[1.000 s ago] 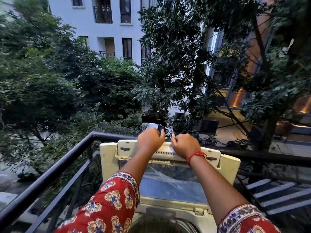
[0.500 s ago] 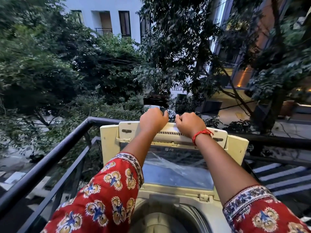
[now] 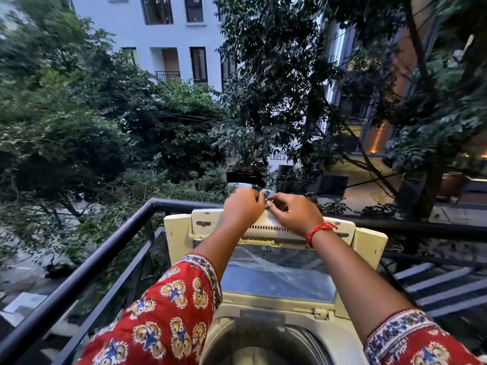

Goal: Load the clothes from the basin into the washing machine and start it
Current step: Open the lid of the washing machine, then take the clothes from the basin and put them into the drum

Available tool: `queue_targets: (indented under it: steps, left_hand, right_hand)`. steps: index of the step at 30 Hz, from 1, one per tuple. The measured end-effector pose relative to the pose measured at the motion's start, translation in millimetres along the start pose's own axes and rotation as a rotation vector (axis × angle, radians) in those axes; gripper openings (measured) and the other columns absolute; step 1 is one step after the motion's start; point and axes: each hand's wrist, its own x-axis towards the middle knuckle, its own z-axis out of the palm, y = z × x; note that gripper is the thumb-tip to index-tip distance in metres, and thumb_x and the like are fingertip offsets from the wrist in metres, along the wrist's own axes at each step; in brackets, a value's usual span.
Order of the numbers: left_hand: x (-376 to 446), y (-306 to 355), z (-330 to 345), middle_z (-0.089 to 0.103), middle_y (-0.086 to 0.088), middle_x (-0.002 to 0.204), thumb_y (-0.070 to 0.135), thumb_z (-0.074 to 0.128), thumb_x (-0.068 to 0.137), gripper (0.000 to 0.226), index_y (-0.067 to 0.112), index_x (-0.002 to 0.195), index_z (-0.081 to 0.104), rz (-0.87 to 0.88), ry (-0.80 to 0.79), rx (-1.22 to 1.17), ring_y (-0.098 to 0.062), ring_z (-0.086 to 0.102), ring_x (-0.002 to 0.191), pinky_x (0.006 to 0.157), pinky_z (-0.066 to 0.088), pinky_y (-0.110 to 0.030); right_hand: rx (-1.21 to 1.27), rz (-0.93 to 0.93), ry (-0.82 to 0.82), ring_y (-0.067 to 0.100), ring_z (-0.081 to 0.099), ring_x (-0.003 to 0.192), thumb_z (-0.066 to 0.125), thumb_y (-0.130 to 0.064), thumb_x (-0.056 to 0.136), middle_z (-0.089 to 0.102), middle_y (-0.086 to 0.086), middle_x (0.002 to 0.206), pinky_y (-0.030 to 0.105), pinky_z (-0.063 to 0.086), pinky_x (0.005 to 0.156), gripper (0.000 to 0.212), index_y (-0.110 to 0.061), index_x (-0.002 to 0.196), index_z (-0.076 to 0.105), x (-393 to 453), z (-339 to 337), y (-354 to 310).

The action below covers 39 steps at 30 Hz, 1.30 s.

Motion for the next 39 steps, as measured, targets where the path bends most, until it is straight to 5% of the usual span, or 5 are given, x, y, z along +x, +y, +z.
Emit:
queue_targets:
  steps: [7, 12, 17, 20, 39]
  left_hand:
    - [-23, 3, -12, 0.069, -0.009, 0.076, 0.042, 0.037, 0.099, 0.046, 0.013, 0.083, 0.07, 0.083, 0.075, -0.011, -0.031, 0.064, 0.072, 0.056, 0.037, -0.029]
    - [-42, 9, -9, 0.072, -0.013, 0.087, 0.038, 0.035, 0.1, 0.041, 0.015, 0.09, 0.067, 0.223, 0.102, 0.003, -0.034, 0.066, 0.08, 0.058, 0.04, -0.033]
    - [-63, 24, 0, 0.059, -0.006, 0.136, 0.033, 0.032, 0.101, 0.043, 0.016, 0.135, 0.053, 0.376, 0.043, -0.032, -0.021, 0.054, 0.127, 0.112, 0.034, -0.04]
    - [-78, 38, 5, 0.046, -0.006, 0.147, 0.034, 0.029, 0.102, 0.047, 0.015, 0.143, 0.042, 0.485, 0.008, 0.042, -0.019, 0.036, 0.141, 0.12, 0.017, -0.043]
    - [-315, 255, 123, 0.029, -0.007, 0.157, 0.027, 0.034, 0.099, 0.054, 0.011, 0.15, 0.026, 1.093, -0.32, -0.071, -0.02, 0.02, 0.147, 0.12, 0.009, -0.048]
  right_hand:
    - [-0.128, -0.036, -0.022, 0.02, 0.064, 0.101, 0.039, -0.053, 0.094, 0.067, 0.0, 0.119, 0.034, 0.056, 0.072, 0.041, -0.034, 0.128, 0.051, -20, -4, -14]
    - [-0.109, 0.003, -0.027, 0.021, 0.041, 0.136, 0.044, -0.044, 0.095, 0.046, 0.008, 0.146, 0.042, 0.042, 0.105, 0.057, -0.025, 0.147, 0.031, -36, -7, -21]
    - [-0.103, 0.052, 0.014, 0.016, 0.018, 0.147, 0.048, -0.04, 0.093, 0.026, 0.002, 0.158, 0.051, 0.025, 0.116, 0.067, -0.021, 0.151, 0.02, -72, -22, -25]
    - [-0.159, 0.095, 0.034, 0.015, 0.013, 0.148, 0.048, -0.04, 0.094, 0.019, 0.002, 0.16, 0.05, 0.02, 0.118, 0.069, -0.019, 0.152, 0.017, -103, -34, -22]
    - [-0.288, 0.745, 0.135, 0.018, -0.001, 0.149, 0.053, -0.032, 0.091, 0.003, 0.003, 0.162, 0.05, 0.016, 0.119, 0.079, -0.016, 0.154, 0.007, -445, -125, 61]
